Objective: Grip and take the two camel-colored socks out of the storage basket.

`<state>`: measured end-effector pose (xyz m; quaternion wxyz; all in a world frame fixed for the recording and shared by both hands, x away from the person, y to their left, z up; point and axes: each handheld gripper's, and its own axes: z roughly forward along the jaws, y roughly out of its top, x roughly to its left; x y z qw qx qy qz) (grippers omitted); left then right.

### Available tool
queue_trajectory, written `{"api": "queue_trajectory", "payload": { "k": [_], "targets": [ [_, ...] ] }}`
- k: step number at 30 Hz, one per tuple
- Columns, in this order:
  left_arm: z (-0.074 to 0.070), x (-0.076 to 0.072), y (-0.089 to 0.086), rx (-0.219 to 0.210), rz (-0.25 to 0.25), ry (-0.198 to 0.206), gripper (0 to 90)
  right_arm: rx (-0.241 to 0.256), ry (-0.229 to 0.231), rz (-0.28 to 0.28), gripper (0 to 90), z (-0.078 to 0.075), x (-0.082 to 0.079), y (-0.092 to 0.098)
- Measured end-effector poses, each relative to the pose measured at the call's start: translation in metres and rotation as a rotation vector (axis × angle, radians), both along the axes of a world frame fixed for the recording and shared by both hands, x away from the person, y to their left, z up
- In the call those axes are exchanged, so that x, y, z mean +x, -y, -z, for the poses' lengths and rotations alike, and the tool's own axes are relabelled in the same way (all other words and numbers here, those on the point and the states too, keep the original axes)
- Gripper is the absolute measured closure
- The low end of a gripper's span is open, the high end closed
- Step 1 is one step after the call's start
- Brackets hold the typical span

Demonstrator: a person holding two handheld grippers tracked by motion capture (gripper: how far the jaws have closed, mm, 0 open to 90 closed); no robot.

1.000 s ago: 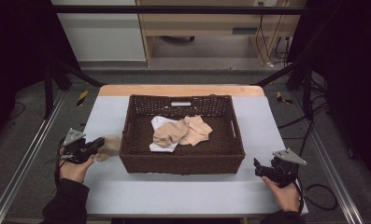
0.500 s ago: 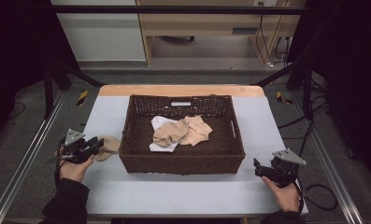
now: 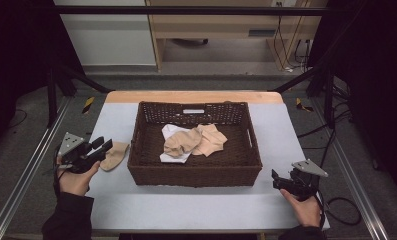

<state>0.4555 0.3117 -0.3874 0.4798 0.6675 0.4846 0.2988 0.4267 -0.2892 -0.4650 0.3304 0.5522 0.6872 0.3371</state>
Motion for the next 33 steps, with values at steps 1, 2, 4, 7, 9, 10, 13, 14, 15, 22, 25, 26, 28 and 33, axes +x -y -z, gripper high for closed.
{"api": "queue_trajectory", "payload": {
  "k": [1,2,4,7,9,10,13,14,15,22,25,26,28,33],
  "targets": [
    [-0.003,-0.002,0.004,0.000,0.008,0.008,61.3,0.000,0.000,0.000,6.7,0.000,0.000,0.000],
    [-0.006,-0.003,0.009,0.001,0.018,0.014,60.6,0.001,0.000,0.000,6.7,0.000,0.000,0.000],
    [-0.008,-0.005,0.013,0.001,0.025,0.020,59.9,0.002,0.000,0.000,6.6,0.000,0.000,0.000],
    [-0.014,-0.008,0.021,-0.008,0.040,0.033,59.0,0.008,-0.003,0.004,6.7,0.000,0.000,0.000],
    [-0.017,-0.010,0.024,-0.031,0.054,0.036,58.2,0.003,-0.003,0.003,6.7,0.000,0.000,0.000],
    [-0.019,-0.011,0.026,-0.038,0.056,0.039,57.8,0.002,-0.001,0.002,6.6,0.000,0.000,0.000],
    [-0.026,-0.012,0.031,-0.043,0.064,0.052,57.0,0.006,-0.003,0.003,6.7,0.000,0.000,-0.001],
    [-0.028,-0.012,0.033,-0.043,0.068,0.055,56.6,0.006,-0.005,0.003,6.7,0.000,0.000,-0.001],
    [-0.030,-0.011,0.036,-0.043,0.074,0.052,56.0,0.007,-0.006,0.004,6.6,0.000,0.000,-0.001],
    [-0.044,-0.003,0.059,-0.048,0.118,0.072,54.5,0.015,0.003,0.006,6.6,-0.001,0.000,0.000],
    [-0.050,0.005,0.070,-0.030,0.128,0.074,53.7,0.014,0.002,0.005,6.6,-0.001,0.000,-0.001],
    [-0.053,0.007,0.074,-0.025,0.132,0.075,53.3,0.012,0.003,0.004,6.6,-0.001,0.001,-0.001],
    [-0.055,0.010,0.078,-0.023,0.135,0.077,52.7,0.013,0.002,0.005,6.6,-0.001,0.001,-0.001],
    [-0.062,0.030,0.107,-0.011,0.156,0.075,50.2,0.015,0.004,0.005,6.5,-0.002,0.001,-0.001]
  ]
}}
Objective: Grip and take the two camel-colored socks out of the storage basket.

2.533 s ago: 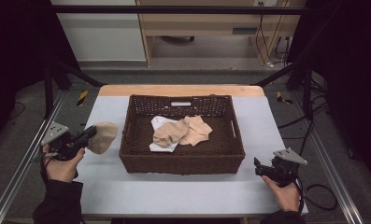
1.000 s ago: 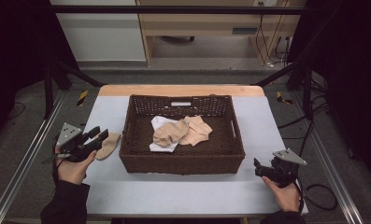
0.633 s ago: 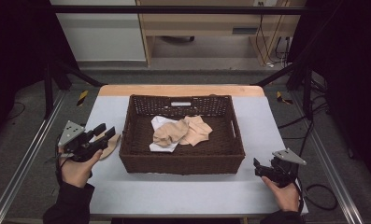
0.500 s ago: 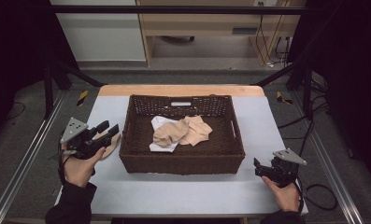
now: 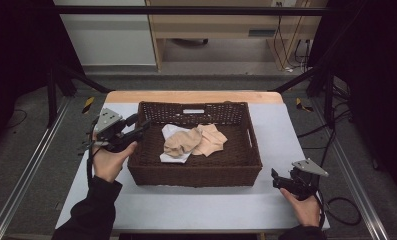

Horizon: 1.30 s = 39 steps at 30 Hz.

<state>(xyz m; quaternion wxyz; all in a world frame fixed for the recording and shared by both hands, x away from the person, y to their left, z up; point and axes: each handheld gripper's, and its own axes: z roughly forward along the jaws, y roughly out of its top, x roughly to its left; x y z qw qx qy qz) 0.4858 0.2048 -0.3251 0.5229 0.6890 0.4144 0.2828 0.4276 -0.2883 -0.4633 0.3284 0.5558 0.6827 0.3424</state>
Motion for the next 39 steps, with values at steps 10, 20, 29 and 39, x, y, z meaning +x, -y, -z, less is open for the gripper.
{"api": "queue_trajectory", "payload": {
  "k": [10,20,29,39],
  "targets": [
    [0.013,0.027,0.033,0.055,0.028,-0.015,45.6,0.001,0.002,-0.001,6.5,0.000,0.001,0.000],
    [0.044,0.050,0.053,0.114,0.038,-0.089,45.7,0.002,0.002,-0.003,6.5,0.000,0.001,0.000],
    [0.067,0.063,0.055,0.163,0.015,-0.155,46.1,0.003,-0.001,-0.005,6.5,0.001,0.001,0.000],
    [0.085,0.069,0.055,0.191,0.009,-0.224,46.0,0.002,-0.005,-0.006,6.5,0.001,0.002,0.001]
  ]
}}
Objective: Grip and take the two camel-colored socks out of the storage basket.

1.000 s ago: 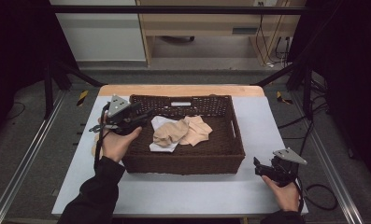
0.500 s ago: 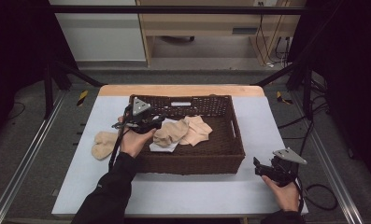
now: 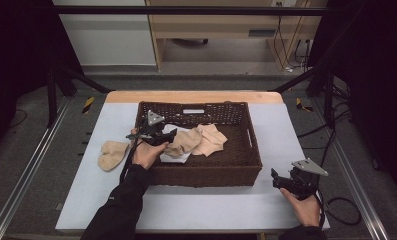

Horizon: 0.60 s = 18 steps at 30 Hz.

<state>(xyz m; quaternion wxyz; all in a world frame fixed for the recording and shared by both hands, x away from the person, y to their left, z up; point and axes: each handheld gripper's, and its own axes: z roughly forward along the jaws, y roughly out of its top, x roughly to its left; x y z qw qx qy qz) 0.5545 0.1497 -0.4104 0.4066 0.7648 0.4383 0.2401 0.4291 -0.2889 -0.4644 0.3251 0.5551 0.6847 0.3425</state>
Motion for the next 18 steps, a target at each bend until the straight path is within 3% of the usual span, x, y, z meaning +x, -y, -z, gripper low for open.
{"api": "queue_trajectory", "payload": {
  "k": [4,7,18],
  "targets": [
    [0.006,0.001,0.001,0.023,-0.004,-0.031,44.6,-0.001,0.000,-0.001,6.5,0.000,0.000,-0.001],
    [0.008,0.003,0.000,0.015,-0.013,-0.062,43.2,-0.001,-0.002,-0.002,6.5,0.000,0.000,0.000],
    [0.016,0.004,0.005,0.079,0.014,-0.123,39.0,-0.001,-0.004,-0.003,6.4,0.000,0.000,-0.001]
  ]
}}
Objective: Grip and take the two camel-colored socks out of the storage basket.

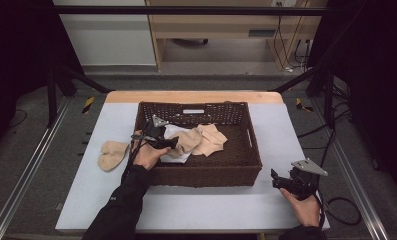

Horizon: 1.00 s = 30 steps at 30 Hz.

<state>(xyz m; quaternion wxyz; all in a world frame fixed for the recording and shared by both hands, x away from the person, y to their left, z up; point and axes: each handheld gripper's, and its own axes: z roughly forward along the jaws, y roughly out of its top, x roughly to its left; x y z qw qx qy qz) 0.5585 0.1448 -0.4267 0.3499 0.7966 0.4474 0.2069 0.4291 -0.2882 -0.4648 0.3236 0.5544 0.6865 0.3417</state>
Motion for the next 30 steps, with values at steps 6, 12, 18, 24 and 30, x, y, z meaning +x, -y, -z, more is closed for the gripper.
{"api": "queue_trajectory", "payload": {
  "k": [6,12,18,24,30],
  "targets": [
    [0.002,0.000,0.002,0.019,0.030,-0.043,45.1,0.000,-0.002,0.000,6.3,0.000,0.000,0.000],
    [0.002,0.000,0.002,0.026,0.056,-0.078,63.6,0.000,-0.002,0.001,6.3,0.000,0.000,0.000],
    [-0.001,-0.002,0.002,0.020,0.076,-0.084,82.3,0.000,0.000,0.002,6.3,0.000,0.000,0.000],
    [-0.004,-0.003,0.002,0.009,0.091,-0.066,85.5,0.001,0.001,0.004,6.3,-0.001,0.000,0.000],
    [-0.011,-0.008,-0.001,-0.049,0.091,0.006,85.9,0.004,0.003,0.006,6.3,-0.001,-0.001,0.001]
  ]
}}
